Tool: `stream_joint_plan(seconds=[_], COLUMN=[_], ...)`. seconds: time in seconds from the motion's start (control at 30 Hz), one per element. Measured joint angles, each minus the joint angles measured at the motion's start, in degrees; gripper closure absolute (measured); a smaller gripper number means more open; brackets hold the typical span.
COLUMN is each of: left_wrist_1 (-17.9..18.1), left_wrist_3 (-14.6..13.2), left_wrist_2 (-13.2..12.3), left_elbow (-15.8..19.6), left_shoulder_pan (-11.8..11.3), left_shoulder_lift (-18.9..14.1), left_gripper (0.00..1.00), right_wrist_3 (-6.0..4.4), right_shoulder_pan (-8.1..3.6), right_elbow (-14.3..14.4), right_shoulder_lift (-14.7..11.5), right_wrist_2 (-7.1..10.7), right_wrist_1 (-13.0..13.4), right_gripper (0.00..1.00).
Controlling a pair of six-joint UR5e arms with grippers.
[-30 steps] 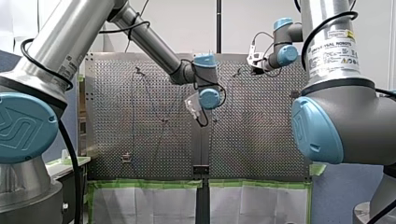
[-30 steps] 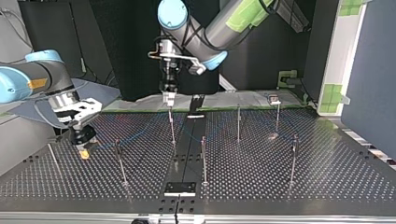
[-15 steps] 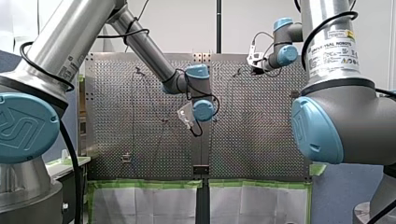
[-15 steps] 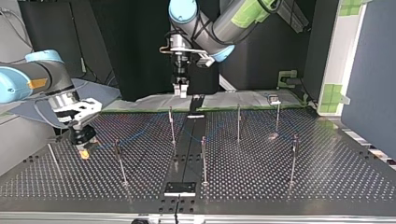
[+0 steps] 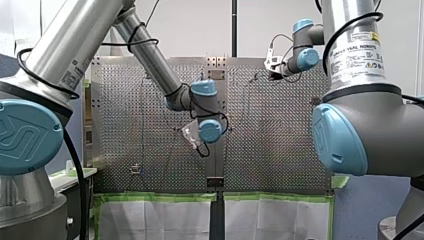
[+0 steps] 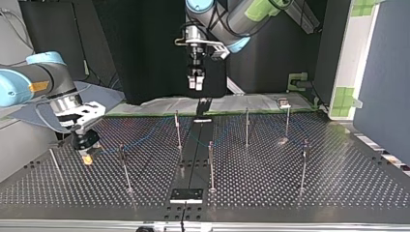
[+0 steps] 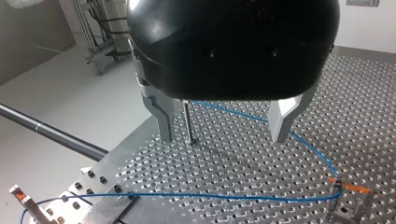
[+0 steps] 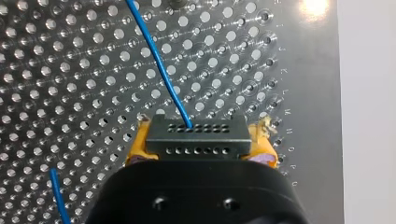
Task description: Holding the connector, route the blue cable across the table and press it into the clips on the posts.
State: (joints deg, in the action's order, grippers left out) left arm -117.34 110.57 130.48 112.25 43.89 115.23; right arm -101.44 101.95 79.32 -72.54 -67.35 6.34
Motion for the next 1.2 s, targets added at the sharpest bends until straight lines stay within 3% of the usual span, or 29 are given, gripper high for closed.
stream_joint_plan(seconds=[0.73,1.2], left_wrist_1=[10.14,9.94], left_wrist_3=[-0.45,-0.45], left_wrist_2=[-0.19,-0.27], left_elbow=[10.67,17.75], left_shoulder_pan=[-0.08,-0.19], left_shoulder_lift=[0.02,0.02], left_gripper=[0.0,0.0], right_wrist_3=[0.0,0.0], right_shoulder_pan=[0.0,0.0], right_elbow=[0.0,0.0], right_shoulder_lift=[0.0,0.0], right_wrist_2=[0.0,-0.01], right_wrist_1=[0.0,0.0], right_gripper=[1.0,1.0])
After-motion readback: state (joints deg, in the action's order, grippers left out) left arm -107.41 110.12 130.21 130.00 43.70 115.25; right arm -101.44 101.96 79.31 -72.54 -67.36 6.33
